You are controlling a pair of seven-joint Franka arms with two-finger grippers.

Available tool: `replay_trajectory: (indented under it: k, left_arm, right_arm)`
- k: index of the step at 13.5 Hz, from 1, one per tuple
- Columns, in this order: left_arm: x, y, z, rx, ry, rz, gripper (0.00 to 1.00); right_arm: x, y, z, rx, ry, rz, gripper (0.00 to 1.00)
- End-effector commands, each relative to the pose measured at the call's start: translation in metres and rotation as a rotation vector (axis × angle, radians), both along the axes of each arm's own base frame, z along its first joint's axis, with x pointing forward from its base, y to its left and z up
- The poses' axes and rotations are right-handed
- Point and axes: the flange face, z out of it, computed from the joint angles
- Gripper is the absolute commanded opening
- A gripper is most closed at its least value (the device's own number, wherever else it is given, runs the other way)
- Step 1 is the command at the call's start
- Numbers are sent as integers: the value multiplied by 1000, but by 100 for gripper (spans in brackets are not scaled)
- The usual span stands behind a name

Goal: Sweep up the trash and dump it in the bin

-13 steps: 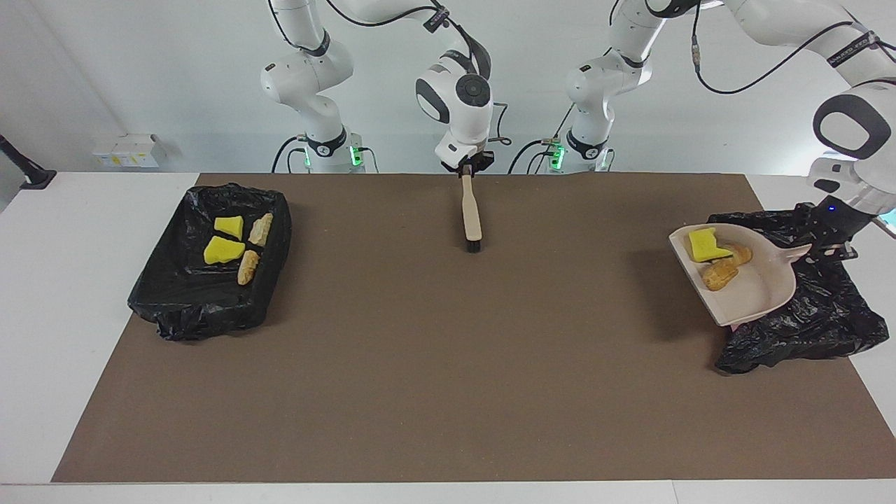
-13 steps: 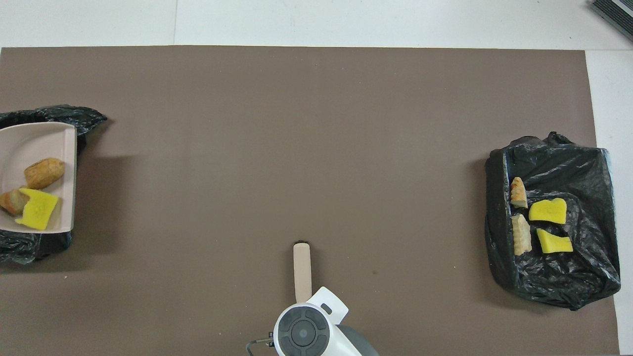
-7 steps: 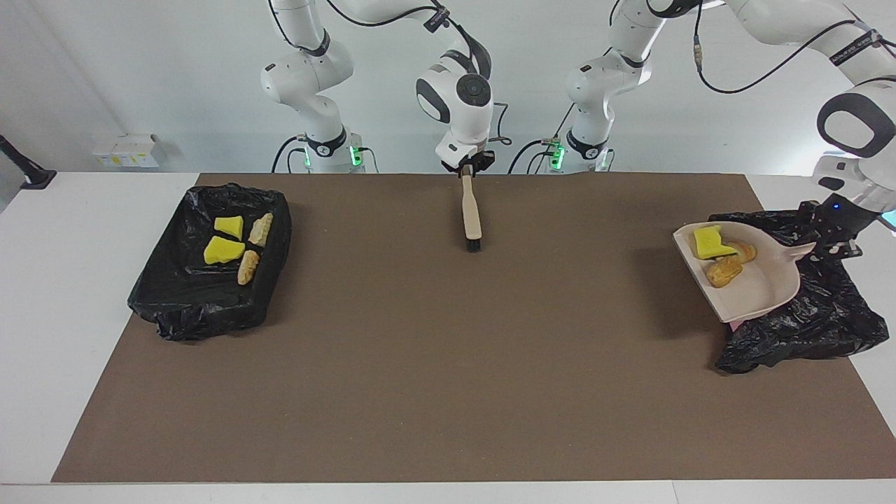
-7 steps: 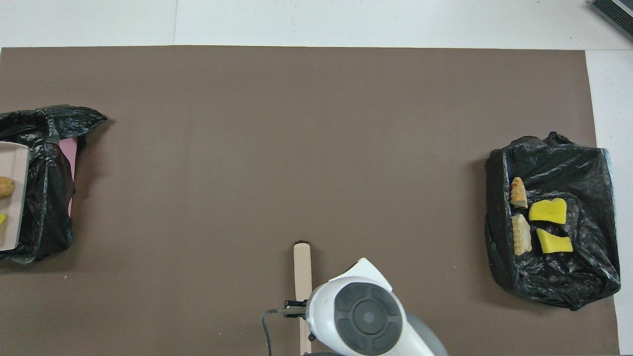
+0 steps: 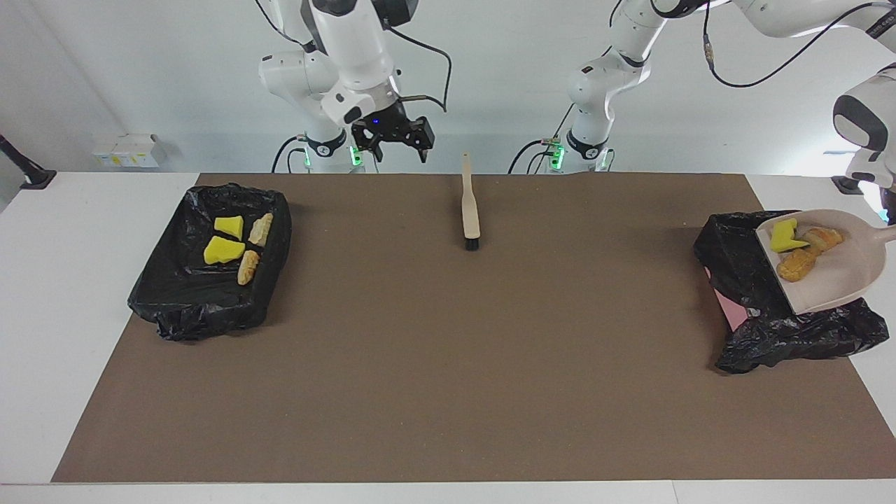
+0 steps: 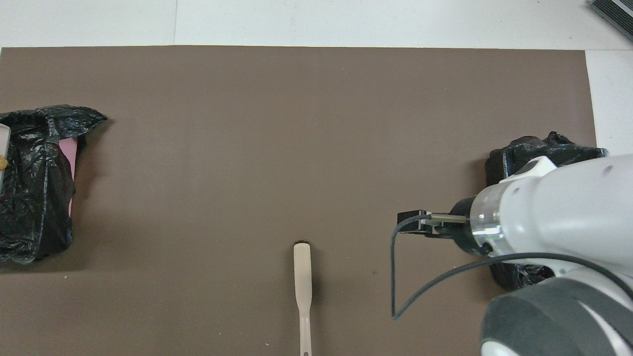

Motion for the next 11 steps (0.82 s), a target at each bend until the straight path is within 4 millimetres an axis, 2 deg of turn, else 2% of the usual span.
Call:
replay_trajectory:
  k: [1,3,4,5,7,8,11]
  left_arm:
    - [-6,-5,17,101,-30,11,0]
    - [-11,-8,30,128,-33,10,0]
    - [-15,-3,32,136,-21,29,0]
    - [-20,1,36,140,-18,45,0]
    - [-23,-5,48,174,-8,46,0]
    - [-21,-7,50,196,0,45,0]
    - [-18,-28,48,199,17,70,0]
  right_arm:
    - [17,-7,33,-130,-96,71,100]
    - [32,-19,50,-161,-98,63,100]
    - [45,-35,54,-181,-60,42,100]
    - [58,-42,62,-190,-35,36,100]
    - [78,-57,72,-220,-25,31,100]
    - [83,-62,75,-252,-33,68,100]
    - [79,-64,75,-265,-19,165,100]
